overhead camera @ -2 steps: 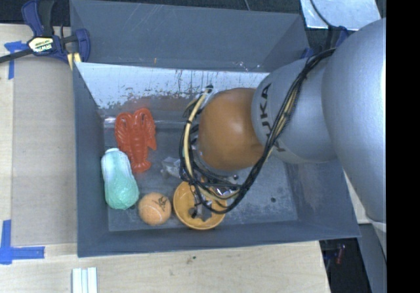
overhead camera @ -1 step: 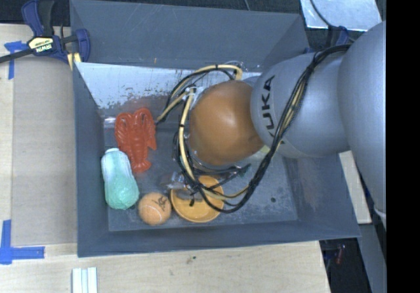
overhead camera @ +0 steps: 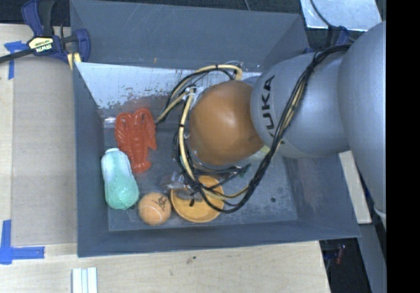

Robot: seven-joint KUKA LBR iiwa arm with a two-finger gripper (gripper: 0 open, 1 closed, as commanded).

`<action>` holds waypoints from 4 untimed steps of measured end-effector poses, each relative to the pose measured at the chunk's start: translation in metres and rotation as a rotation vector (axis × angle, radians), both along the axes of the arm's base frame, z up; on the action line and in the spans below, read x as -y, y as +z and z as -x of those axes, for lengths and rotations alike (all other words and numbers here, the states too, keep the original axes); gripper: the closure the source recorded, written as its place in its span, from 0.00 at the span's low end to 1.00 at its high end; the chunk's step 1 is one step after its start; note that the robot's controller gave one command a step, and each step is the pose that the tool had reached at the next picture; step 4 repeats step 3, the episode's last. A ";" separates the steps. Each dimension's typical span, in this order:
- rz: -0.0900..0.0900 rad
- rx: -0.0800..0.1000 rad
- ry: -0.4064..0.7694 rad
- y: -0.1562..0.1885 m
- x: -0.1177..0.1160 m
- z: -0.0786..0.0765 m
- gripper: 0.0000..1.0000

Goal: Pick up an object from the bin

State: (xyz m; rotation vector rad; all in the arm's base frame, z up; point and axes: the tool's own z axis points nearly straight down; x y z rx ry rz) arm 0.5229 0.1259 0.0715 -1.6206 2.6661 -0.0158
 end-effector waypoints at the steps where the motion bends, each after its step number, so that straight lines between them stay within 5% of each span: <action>1: -0.001 0.001 -0.002 0.004 0.000 0.000 1.00; 3: -0.001 -0.006 -0.005 0.066 0.000 0.002 1.00; 4: -0.001 -0.006 -0.005 0.066 0.000 0.002 1.00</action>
Offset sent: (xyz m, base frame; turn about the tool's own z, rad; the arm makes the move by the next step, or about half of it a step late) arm 0.0000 -0.0001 0.0321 0.0008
